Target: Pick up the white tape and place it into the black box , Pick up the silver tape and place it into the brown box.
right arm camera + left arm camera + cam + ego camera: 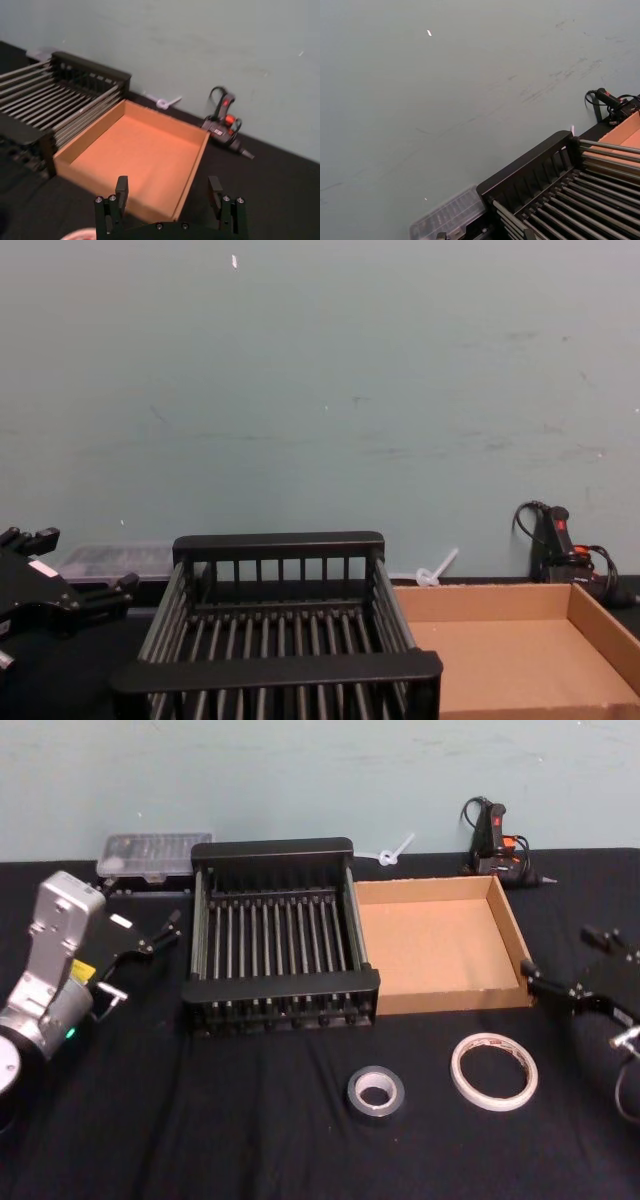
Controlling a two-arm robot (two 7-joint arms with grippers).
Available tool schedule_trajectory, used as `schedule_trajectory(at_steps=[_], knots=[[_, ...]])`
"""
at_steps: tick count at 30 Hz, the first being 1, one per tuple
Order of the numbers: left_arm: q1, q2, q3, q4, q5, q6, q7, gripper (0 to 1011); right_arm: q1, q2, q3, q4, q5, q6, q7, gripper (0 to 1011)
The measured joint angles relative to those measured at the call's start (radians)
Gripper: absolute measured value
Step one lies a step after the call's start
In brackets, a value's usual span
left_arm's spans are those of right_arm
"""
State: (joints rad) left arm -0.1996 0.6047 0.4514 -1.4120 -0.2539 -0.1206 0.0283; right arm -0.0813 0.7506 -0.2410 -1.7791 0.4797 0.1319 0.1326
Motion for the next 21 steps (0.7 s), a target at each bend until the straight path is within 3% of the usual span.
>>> schedule_trajectory(at_steps=[10, 21], knots=[[0.0, 0.0, 0.0, 0.0, 0.0, 0.0, 0.0, 1001, -0.056, 0.006, 0.001, -0.029, 0.014, 0.086, 0.042, 1002], [0.0, 0.0, 0.0, 0.0, 0.0, 0.0, 0.0, 1001, -0.059, -0.028, -0.014, -0.006, 0.021, 0.16, 0.081, 1002]])
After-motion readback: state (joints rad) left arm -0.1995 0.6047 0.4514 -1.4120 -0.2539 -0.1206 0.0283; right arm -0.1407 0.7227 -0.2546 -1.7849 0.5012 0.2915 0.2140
